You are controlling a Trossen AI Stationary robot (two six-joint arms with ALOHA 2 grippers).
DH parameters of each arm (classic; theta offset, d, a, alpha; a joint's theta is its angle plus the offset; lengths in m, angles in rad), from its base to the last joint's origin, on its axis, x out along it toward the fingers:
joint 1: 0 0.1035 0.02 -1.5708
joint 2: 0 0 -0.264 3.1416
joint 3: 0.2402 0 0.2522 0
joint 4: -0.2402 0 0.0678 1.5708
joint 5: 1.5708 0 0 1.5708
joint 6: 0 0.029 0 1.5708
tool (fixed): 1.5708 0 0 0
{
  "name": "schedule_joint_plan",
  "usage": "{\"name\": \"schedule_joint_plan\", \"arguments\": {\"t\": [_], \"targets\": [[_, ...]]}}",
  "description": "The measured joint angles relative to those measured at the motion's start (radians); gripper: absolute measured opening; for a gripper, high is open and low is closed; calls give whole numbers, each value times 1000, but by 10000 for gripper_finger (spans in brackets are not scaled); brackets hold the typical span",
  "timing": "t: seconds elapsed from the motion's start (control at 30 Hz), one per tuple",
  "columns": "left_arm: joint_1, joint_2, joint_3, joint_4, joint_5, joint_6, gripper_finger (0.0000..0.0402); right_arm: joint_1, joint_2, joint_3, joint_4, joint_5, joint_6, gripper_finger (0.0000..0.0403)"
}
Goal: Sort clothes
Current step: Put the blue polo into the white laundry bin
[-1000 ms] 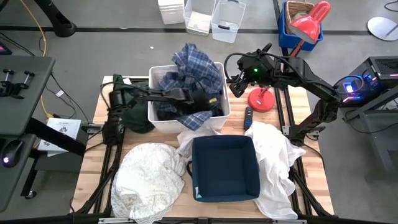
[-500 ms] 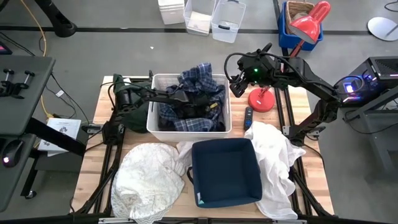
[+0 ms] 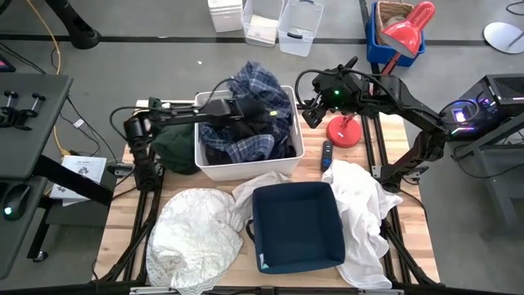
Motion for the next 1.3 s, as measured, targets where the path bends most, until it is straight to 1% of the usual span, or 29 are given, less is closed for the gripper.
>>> {"name": "schedule_joint_plan", "arguments": {"t": [0.13, 0.2, 0.33, 0.43, 0.5, 0.53, 0.57, 0.67, 0.73, 0.77, 0.8, 0.83, 0.9, 0.97, 1.03, 1.17, 1.3], "targets": [[-20, -73, 1, -1, 2, 4, 0, 0, 0, 0, 0, 0, -4, 220], [-33, -103, 1, -3, -14, 10, 0, 0, 0, 0, 0, 0, -5, 220], [-92, -157, 1, -5, -136, 2, 0, 0, 0, 0, 0, -2, -5, 220], [-182, -160, 2, 7, -168, -4, 0, 0, 0, 0, 0, -3, -3, 220], [-241, -151, 3, 17, -229, 1, 0, 0, 0, 0, 0, -3, -4, 220], [-264, -148, 4, 20, -281, 14, 0, 0, 0, 0, 0, -3, -4, 220], [-285, -145, 4, 12, -362, 33, 0, 0, 0, 0, 0, -3, -4, 220], [-321, -153, 1, -1, -653, 74, 0, 0, 0, 0, 1, -3, -5, 220], [-309, -179, 2, 11, -839, 79, 0, 0, 0, 0, 4, -2, -5, 220], [-300, -188, 4, 16, -902, 83, 0, 0, 0, 0, 7, -2, -5, 220], [-287, -196, 5, 27, -933, 83, 1, 0, 0, 0, 9, -2, -5, 220], [-273, -200, 5, 31, -936, 82, 3, 0, 0, 0, 11, -2, -5, 220], [-240, -202, 3, 33, -907, 80, 11, 0, 0, 0, 17, -2, -5, 220], [-202, -213, 3, 61, -875, 47, 25, 0, 0, 0, 18, -2, -5, 220], [-162, -229, 3, 114, -839, 21, 43, 0, 0, 0, 18, -3, -3, 220], [-90, -246, 3, 257, -776, 41, 85, 0, 0, 0, 18, -4, -2, 220], [23, -255, 4, 366, -740, 41, 126, 0, 0, 0, 17, -4, 10, 220]]}}
